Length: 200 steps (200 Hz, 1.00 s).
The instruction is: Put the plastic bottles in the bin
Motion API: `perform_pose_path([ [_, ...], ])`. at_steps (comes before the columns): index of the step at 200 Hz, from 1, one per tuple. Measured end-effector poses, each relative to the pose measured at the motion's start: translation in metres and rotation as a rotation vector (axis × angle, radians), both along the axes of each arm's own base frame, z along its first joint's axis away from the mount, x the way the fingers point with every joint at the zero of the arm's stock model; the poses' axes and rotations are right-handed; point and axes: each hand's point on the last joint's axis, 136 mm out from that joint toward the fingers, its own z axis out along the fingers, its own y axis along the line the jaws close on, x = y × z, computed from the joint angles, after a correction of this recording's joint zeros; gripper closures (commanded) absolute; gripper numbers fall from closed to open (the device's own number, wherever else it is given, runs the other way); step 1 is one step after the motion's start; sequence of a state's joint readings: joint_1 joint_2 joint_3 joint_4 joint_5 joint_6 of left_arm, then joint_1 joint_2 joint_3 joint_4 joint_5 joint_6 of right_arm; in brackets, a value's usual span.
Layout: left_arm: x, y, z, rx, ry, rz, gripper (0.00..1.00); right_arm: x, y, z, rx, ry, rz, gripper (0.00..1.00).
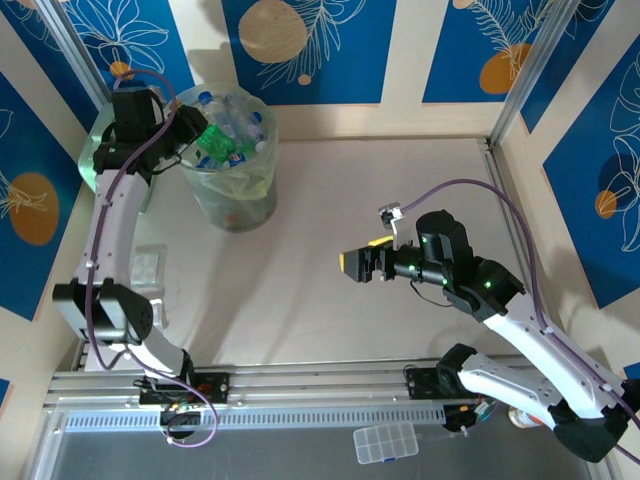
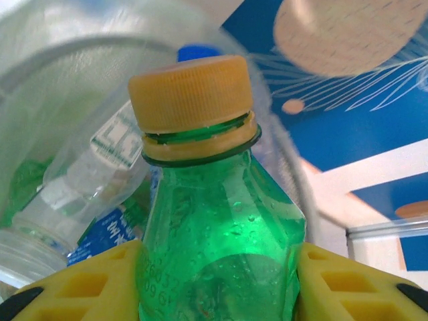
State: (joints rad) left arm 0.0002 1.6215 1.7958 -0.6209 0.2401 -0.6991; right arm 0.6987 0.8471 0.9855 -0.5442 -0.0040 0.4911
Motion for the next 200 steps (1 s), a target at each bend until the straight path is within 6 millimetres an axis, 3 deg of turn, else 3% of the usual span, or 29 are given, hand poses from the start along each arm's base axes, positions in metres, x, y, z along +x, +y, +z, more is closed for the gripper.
perform_pose_path([
  [26,0.002,0.0,-0.019,-0.009,0.066,-0.009,0.49,0.001,0.001,-0.003,-0.007,0.008,0.0,0.02],
  [91,-0.004,0.003,-0.021,-0.007,0.081,-0.001,0.21,0.003,0.002,-0.007,-0.017,0.02,0.0,0.02],
  [152,-0.007,0.011,-0.005,0.025,0.063,0.038,0.16,0.003,0.003,-0.008,-0.018,0.022,0.0,0.02],
  [200,-0.019,0.022,0.024,0.088,-0.022,0.066,0.25,0.003,0.003,-0.008,-0.018,0.022,0.0,0.02],
])
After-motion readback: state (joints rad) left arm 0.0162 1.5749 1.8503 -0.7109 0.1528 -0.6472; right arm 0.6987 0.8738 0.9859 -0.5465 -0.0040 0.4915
